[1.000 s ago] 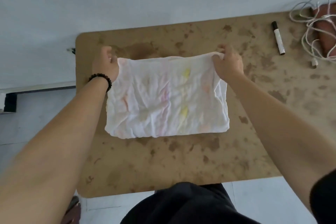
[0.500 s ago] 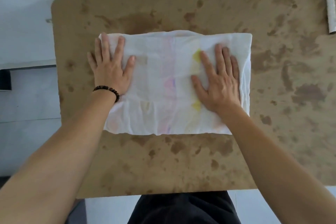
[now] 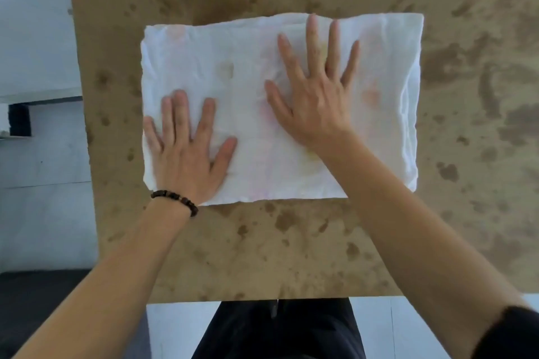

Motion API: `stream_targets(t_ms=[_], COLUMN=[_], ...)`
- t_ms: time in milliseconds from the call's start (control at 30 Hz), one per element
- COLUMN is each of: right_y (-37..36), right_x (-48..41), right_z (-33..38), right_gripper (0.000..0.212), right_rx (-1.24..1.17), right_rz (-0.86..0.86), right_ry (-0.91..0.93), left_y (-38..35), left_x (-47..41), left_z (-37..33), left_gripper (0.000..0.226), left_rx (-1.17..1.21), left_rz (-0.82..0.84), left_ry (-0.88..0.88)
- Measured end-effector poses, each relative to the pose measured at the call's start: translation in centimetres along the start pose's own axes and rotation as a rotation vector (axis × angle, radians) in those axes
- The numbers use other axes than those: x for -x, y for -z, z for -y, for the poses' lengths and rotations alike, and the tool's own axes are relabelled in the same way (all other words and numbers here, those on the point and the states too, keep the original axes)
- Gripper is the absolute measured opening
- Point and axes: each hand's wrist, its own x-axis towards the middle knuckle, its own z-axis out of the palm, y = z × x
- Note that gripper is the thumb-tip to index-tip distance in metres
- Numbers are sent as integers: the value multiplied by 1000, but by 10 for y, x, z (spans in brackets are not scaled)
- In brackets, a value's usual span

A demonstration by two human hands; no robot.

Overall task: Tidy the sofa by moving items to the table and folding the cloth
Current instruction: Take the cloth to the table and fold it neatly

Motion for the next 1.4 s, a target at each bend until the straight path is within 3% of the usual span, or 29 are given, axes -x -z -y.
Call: stream_targets(t_ms=[100, 200, 300, 400, 500, 667, 800, 867, 933, 1000, 1100, 1167, 1267, 1400], right_y=[-12, -1, 12, 16, 16, 11, 22, 26, 28, 34, 49, 62, 74, 77], right_x=[-17, -14, 3, 27, 41, 37, 36, 36, 36, 33, 21, 7, -12, -19], right_z=[1, -1, -3, -39, -80, -79, -79, -74, -73, -75, -88, -101, -120, -130], right_gripper=[80, 77, 65, 65, 72, 72, 73, 74, 78, 89, 96, 86, 52, 42], right_rx=[57, 35, 21, 83, 41, 34, 17, -6, -81, -228, -487, -646, -843, -937], right_rz=[112, 161, 94, 6, 122, 78, 172, 203, 198, 143, 102, 122, 209, 270], right_ry=[-105, -64, -25, -153, -346, -352, -371, -374, -402, -492, -650, -774, -853, -849], left_y=[-13, -4, 8, 11, 0, -5, 10, 22, 29, 24, 4, -5, -6, 5], left_x=[-1, -3, -19, -65, -99, -102, -100, -93, -77, -47, -3, 0, -4, 4], left_z=[14, 9, -8, -9, 5, 8, 2, -15, -45, -79, -105, -107, -107, -130], left_gripper=[76, 80, 77, 71, 74, 72, 76, 71, 63, 61, 64, 67, 66, 52], left_rx=[43, 52, 60, 34, 56, 77, 40, 46, 157, 227, 105, 67, 65, 302], left_rz=[85, 111, -21, -37, 56, 15, 110, 68, -106, -208, 0, 91, 82, -139], left_ry=[43, 63, 20, -29, 116, 114, 133, 176, 108, -75, -245, -236, -219, -299])
